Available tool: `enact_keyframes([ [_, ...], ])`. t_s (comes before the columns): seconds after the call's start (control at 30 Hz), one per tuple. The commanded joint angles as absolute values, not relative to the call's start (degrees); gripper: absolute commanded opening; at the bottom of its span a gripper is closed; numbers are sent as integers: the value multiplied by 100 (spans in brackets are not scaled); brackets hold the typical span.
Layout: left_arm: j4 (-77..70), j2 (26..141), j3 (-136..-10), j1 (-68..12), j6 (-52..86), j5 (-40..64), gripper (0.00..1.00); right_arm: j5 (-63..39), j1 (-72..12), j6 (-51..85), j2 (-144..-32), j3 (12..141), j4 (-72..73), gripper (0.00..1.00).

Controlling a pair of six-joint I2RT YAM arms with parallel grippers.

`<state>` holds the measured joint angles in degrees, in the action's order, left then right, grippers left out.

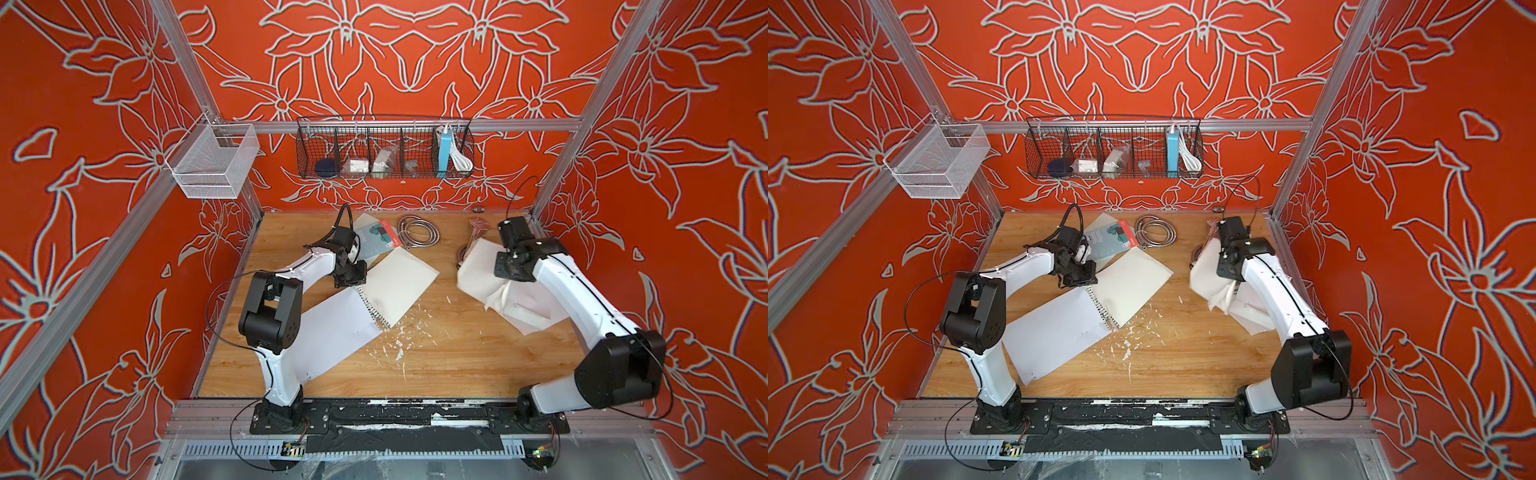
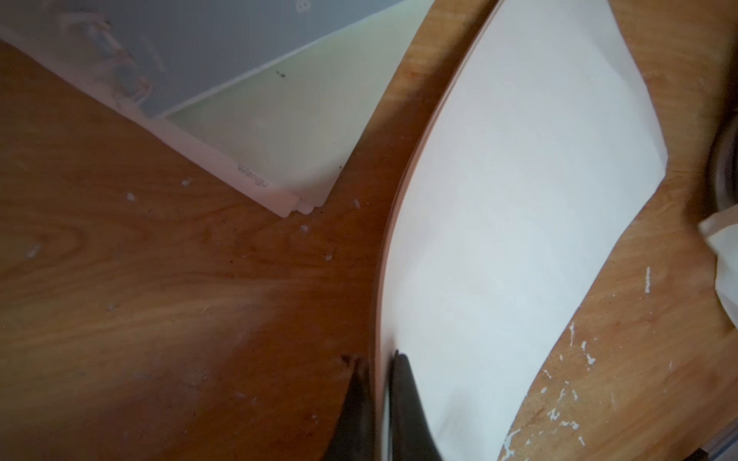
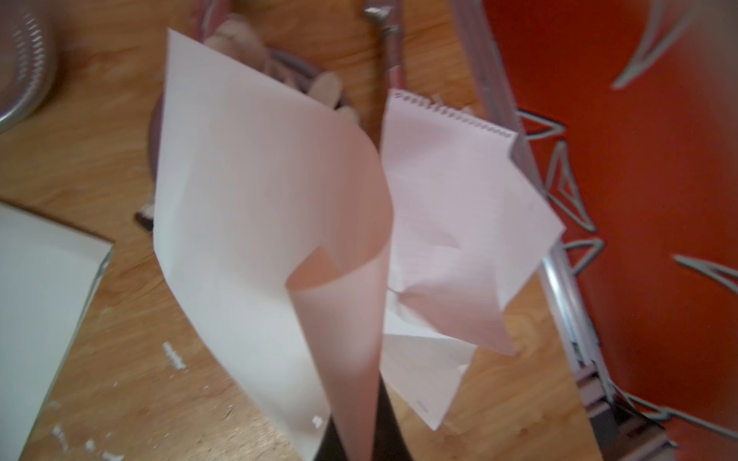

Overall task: Tear off pages from different notebooks
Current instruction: Place the paper at the center of the board.

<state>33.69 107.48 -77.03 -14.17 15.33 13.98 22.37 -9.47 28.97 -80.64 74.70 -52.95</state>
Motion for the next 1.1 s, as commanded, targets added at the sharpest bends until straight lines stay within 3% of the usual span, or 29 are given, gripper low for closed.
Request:
enact_keyframes([
  [0.0,3870,11027,-7986,-1543,1186,846,0,3586,-706,3085,-7657,7279,-5346,0],
  [0.43,3967,11251,-8250,-1693,1107,963,0,4557,-558,2581,-8228,7062,-5043,3],
  [0.53,3925,11259,-8211,-1691,1107,1009,0,3685,-560,2276,-8367,6857,-4488,5],
  [0.7,3878,11290,-8137,-1688,1169,935,10,1394,-572,2325,-9004,6774,-3922,9],
  [0.73,3859,11286,-8122,-1688,1181,970,13,900,-580,2344,-9105,6724,-3726,13],
  [0.87,3833,11281,-8116,-1679,1277,1054,30,391,-655,2723,-9359,6719,-3727,55],
  [1.03,3632,11107,-7980,-1672,1324,1141,36,112,-684,2828,-8894,6468,-3367,77],
  [1.07,3581,11066,-7960,-1671,1304,1151,36,7,-686,2837,-8635,6372,-3161,97],
])
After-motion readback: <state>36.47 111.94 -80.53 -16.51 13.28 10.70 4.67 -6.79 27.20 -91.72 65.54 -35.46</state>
